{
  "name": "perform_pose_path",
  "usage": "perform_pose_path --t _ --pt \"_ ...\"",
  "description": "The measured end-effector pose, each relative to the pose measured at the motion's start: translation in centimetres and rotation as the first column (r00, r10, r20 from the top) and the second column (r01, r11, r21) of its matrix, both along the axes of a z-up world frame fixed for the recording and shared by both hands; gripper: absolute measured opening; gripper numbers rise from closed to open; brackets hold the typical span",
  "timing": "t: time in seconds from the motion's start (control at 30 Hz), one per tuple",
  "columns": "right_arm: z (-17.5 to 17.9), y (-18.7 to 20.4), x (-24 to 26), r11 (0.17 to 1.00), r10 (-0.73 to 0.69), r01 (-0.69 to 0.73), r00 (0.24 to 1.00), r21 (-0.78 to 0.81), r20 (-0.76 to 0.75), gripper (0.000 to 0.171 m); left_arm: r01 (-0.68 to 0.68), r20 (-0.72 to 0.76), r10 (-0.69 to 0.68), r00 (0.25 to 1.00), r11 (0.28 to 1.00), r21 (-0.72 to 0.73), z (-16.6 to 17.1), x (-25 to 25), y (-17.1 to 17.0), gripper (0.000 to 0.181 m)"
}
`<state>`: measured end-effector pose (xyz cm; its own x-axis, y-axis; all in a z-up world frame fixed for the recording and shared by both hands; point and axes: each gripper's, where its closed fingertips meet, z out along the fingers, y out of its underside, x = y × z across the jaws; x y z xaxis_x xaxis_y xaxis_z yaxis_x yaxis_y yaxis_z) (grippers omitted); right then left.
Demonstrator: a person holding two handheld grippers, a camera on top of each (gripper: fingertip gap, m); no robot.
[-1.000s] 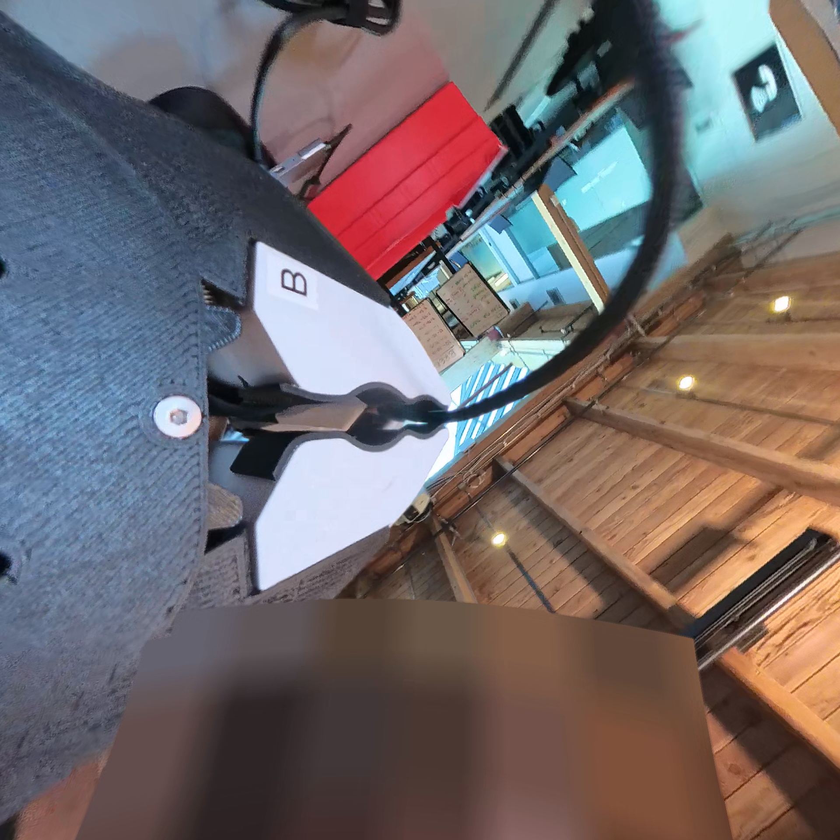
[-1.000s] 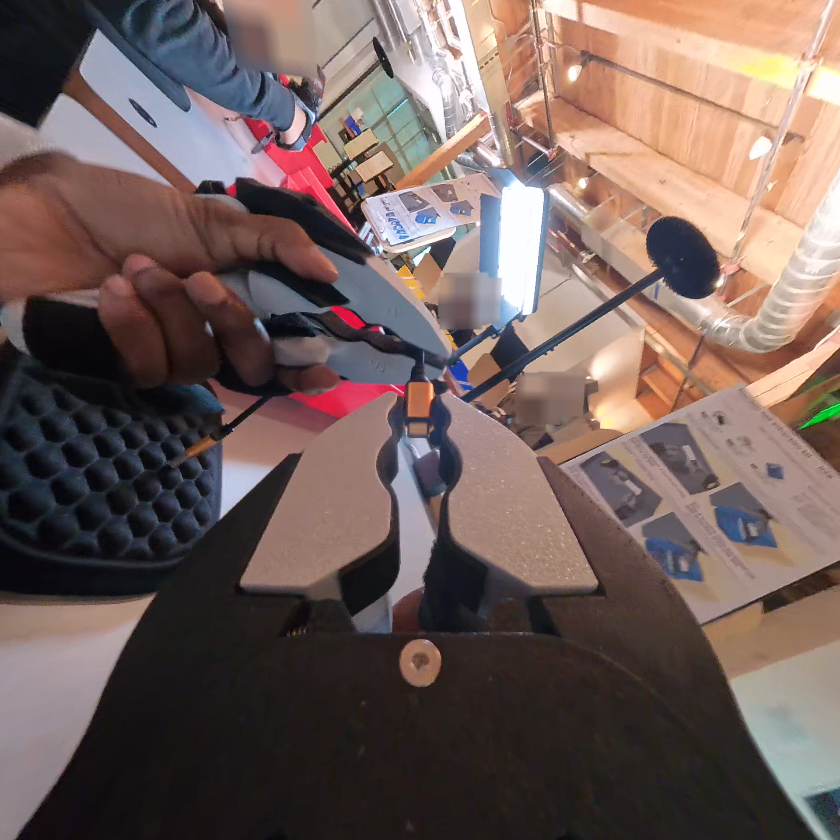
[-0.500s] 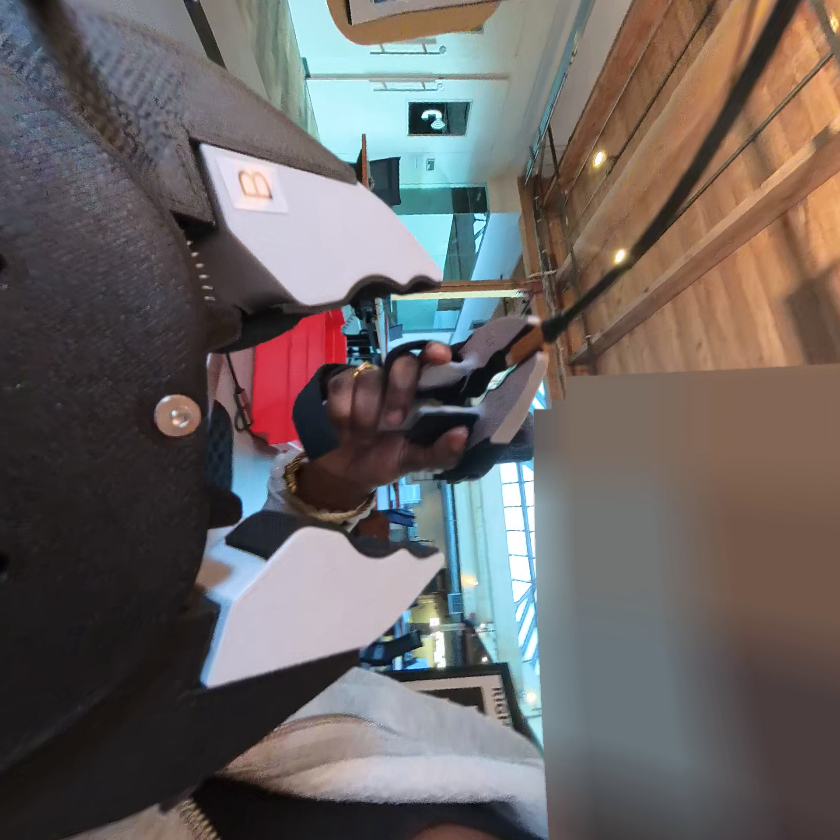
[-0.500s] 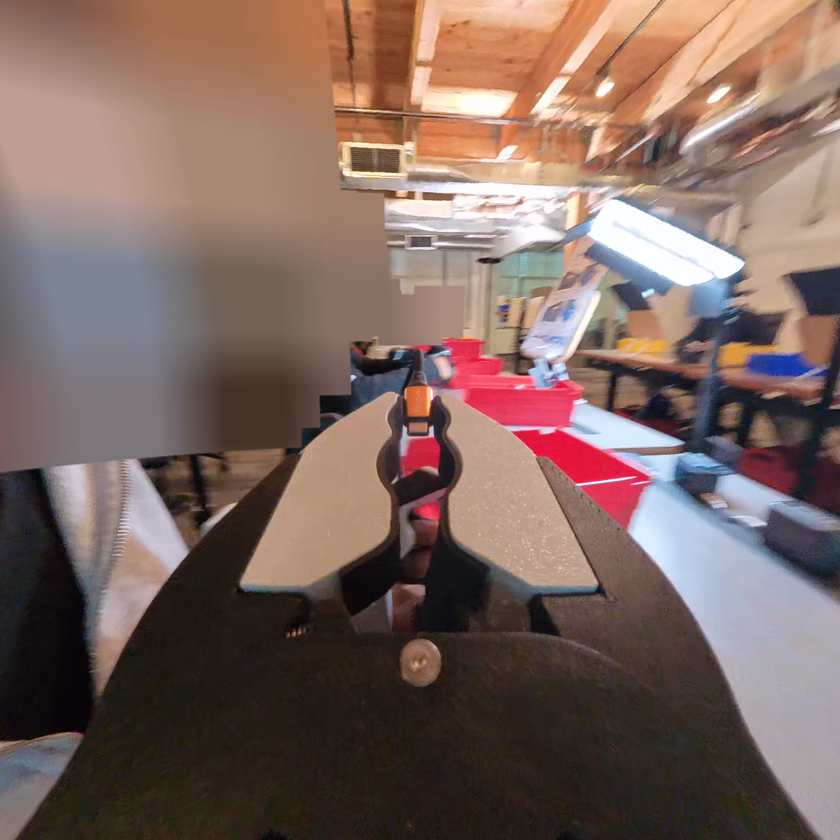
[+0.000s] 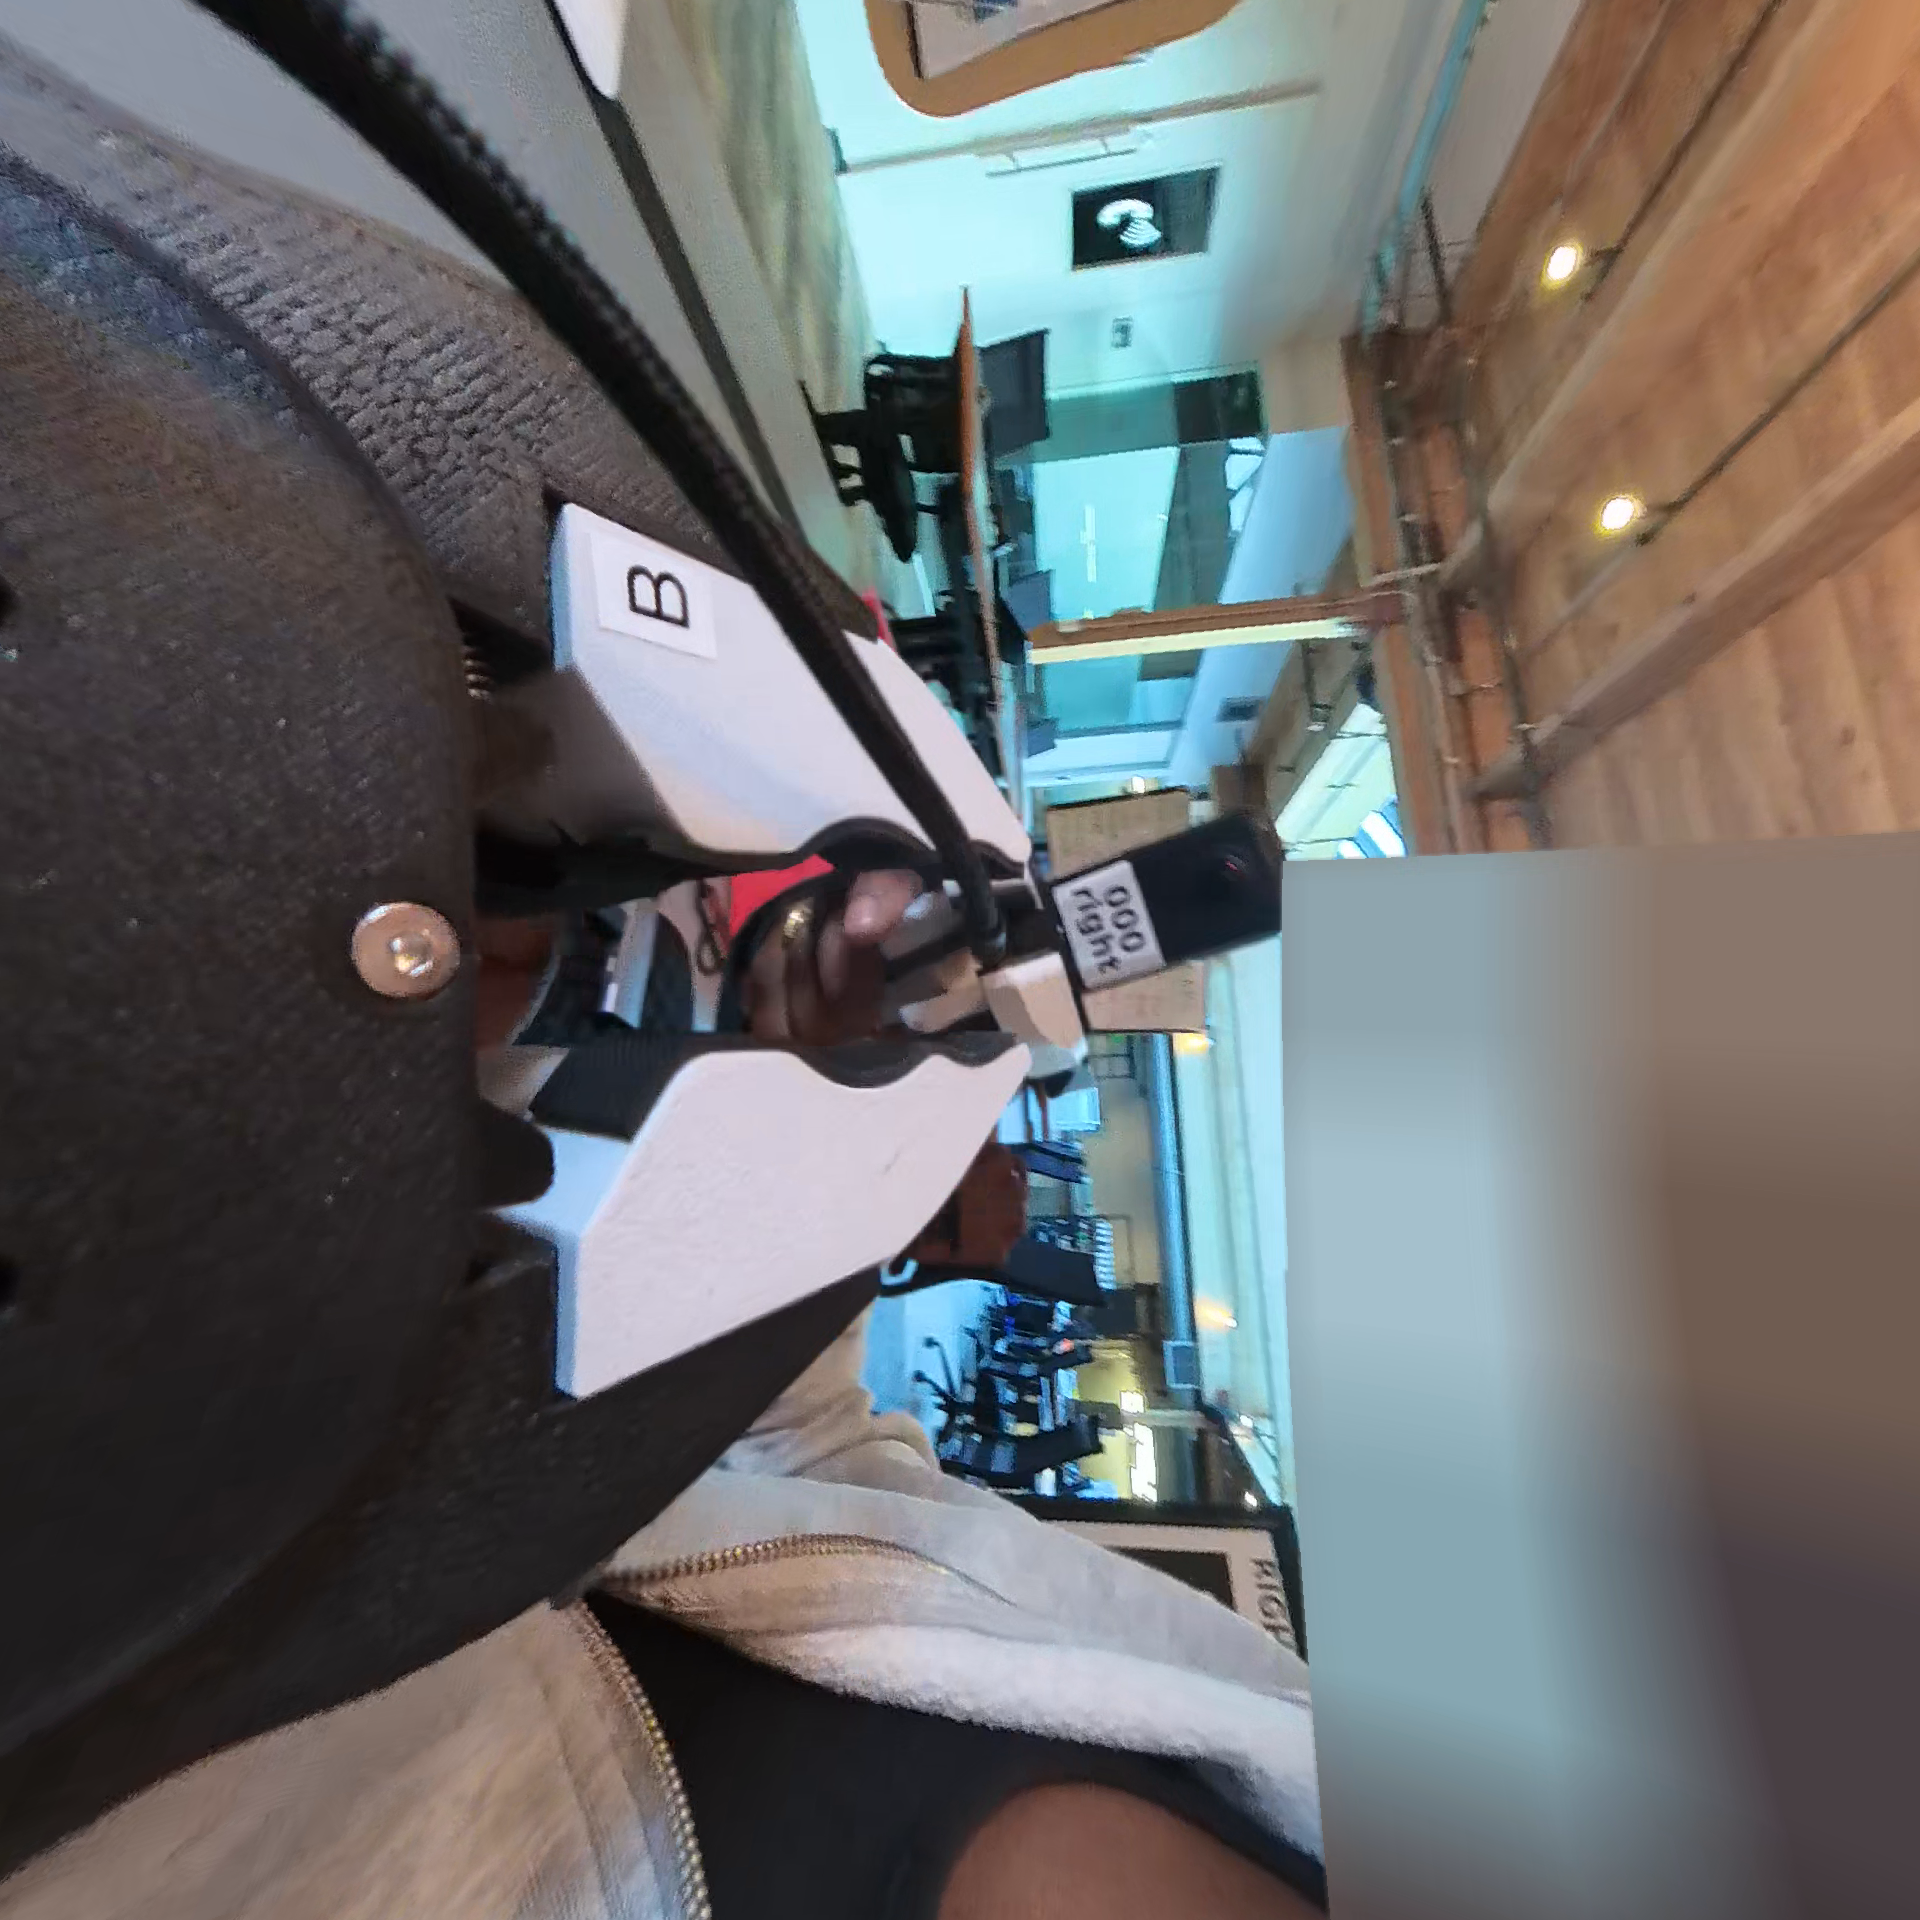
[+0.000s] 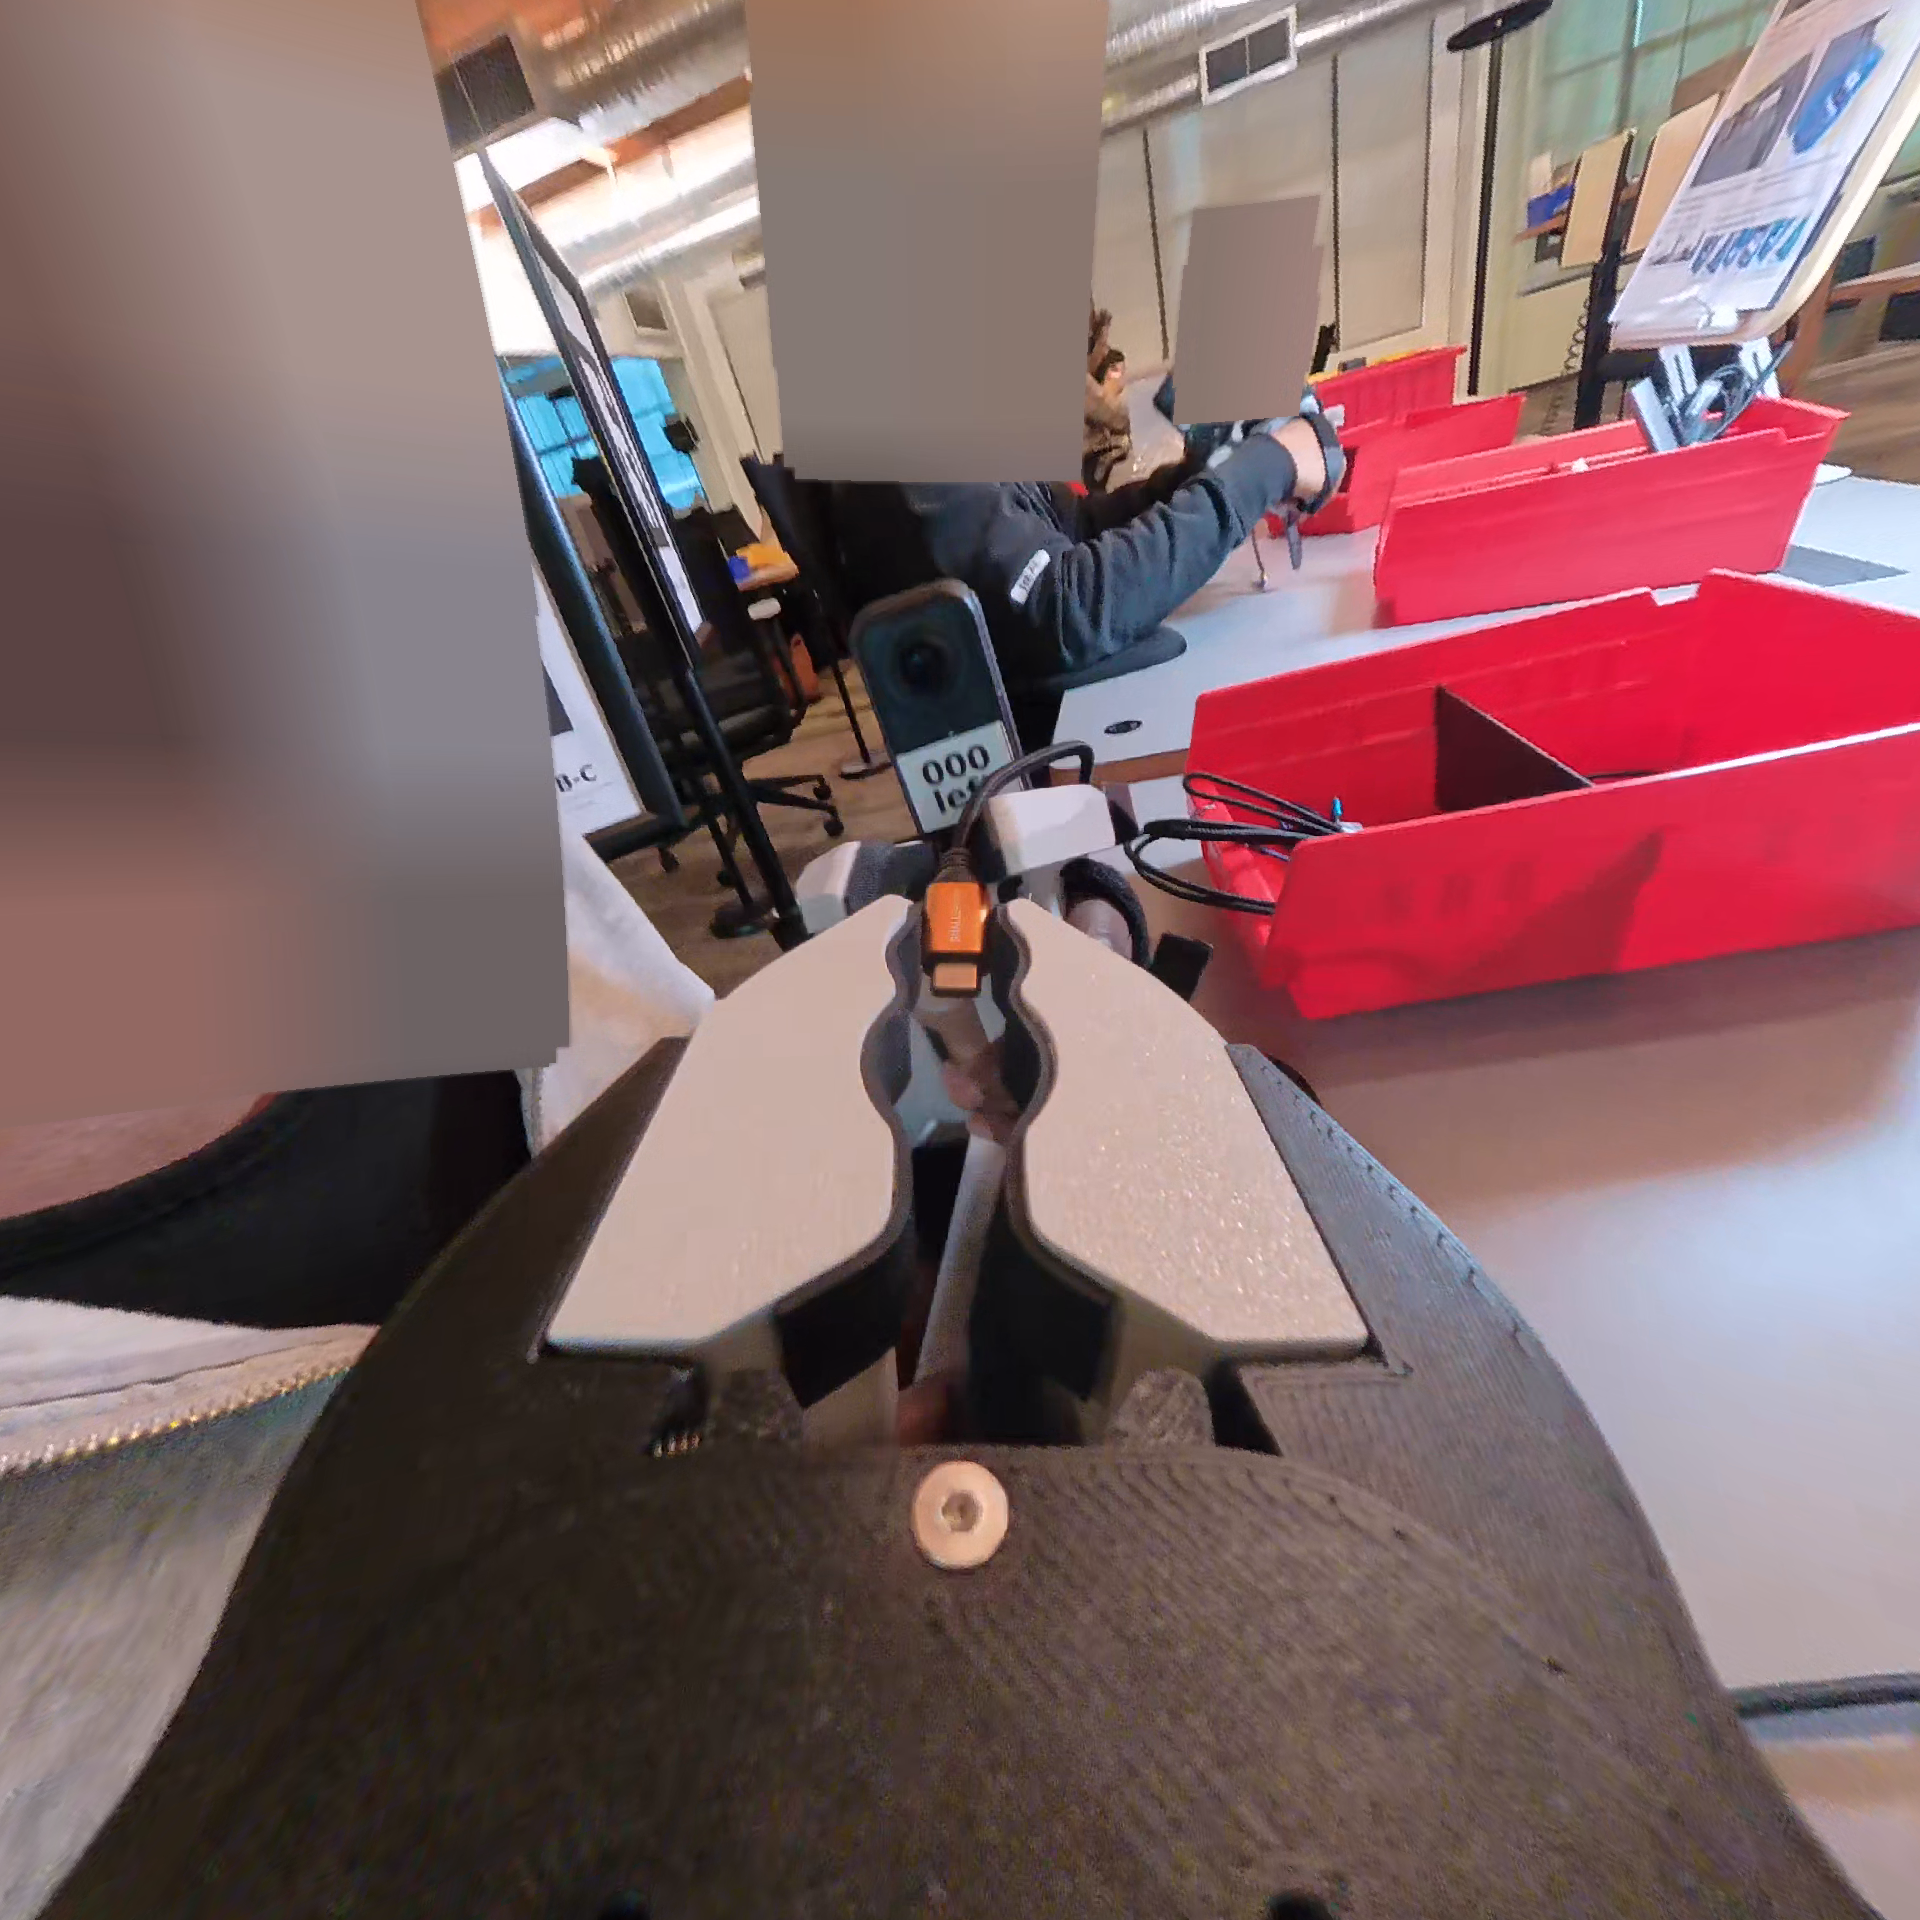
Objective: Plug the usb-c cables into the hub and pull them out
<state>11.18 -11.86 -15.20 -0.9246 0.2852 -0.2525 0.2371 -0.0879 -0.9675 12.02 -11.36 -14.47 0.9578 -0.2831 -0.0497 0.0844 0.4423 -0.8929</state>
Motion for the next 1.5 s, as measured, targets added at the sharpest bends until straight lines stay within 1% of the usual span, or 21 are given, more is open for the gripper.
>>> perform_pose_path --t 0.07,0.17,0.23,0.3,0.4,0.5,0.57,0.7,0.73,0.77,0.97,1.1,1.4,1.5 --pt "-0.2 0.1 0.1 0.999 -0.007 0.008 1.0 0.037 -0.018 0.012 -0.02 -0.005 0.019 1.0 0.998 -0.06 -0.5 -0.2 0.3 0.027" --pt "-0.6 0.3 0.2 0.995 -0.028 0.033 0.998 0.098 -0.055 0.012 -0.014 -0.005 0.013 1.0 0.989 -0.144 -1.0 0.0 0.5 0.023" --pt "-0.7 0.3 0.5 0.992 -0.022 0.031 0.997 0.125 -0.074 0.012 -0.011 -0.013 0.009 1.0 0.983 -0.185 -1.3 0.2 0.7 0.015" --pt "-0.8 0.4 0.7 0.988 -0.017 0.029 0.997 0.15 -0.078 0.012 -0.011 -0.023 0.007 1.0 0.979 -0.202 -1.4 0.3 0.7 0.013" --pt "-0.9 0.4 0.7 0.984 -0.019 0.032 0.997 0.174 -0.081 0.012 -0.016 -0.033 0.01 0.999 0.981 -0.195 -1.5 0.4 0.8 0.013" --pt "-0.7 0.4 0.6 0.985 -0.039 0.054 0.995 0.165 -0.094 0.013 -0.033 -0.032 0.028 0.999 0.988 -0.15 -1.3 0.2 0.7 0.013" --pt "-0.3 0.7 0.7 0.991 -0.051 0.063 0.994 0.12 -0.098 0.018 -0.055 -0.022 0.053 0.998 0.993 -0.107 -0.9 -0.1 0.5 0.012" --pt "0.1 1.0 0.8 0.998 -0.041 0.044 0.995 0.037 -0.087 0.019 -0.049 -0.007 0.048 0.999 0.993 -0.104 -1.0 -0.1 0.6 0.012" --pt "0.0 1.0 0.8 0.998 -0.045 0.048 0.995 0.036 -0.091 0.017 -0.045 -0.007 0.045 0.999 0.993 -0.105 -1.1 -0.1 0.7 0.013" --pt "0.0 1.0 0.7 0.998 -0.05 0.054 0.994 0.041 -0.098 0.012 -0.035 -0.002 0.035 0.999 0.994 -0.104 -1.0 0.0 0.7 0.012" --pt "-0.2 1.1 0.8 0.998 -0.022 0.028 0.994 0.06 -0.108 0.012 0.001 0.035 0.002 0.999 0.994 -0.11 -1.1 0.3 0.7 0.013" --pt "-0.6 0.9 0.9 0.995 -0.015 0.027 0.992 0.099 -0.123 0.012 0.046 0.038 -0.042 0.998 0.99 -0.134 -1.3 0.9 0.9 0.022" --pt "-0.7 0.9 0.9 0.992 -0.011 0.028 0.991 0.126 -0.133 0.012 -0.014 0.007 0.016 1.0 0.987 -0.161 -1.7 0.6 1.3 0.013" --pt "-0.7 0.9 1.0 0.991 -0.009 0.026 0.99 0.129 -0.138 0.012 0.0 0.022 0.004 1.0 0.987 -0.16 -1.6 0.7 1.4 0.013"
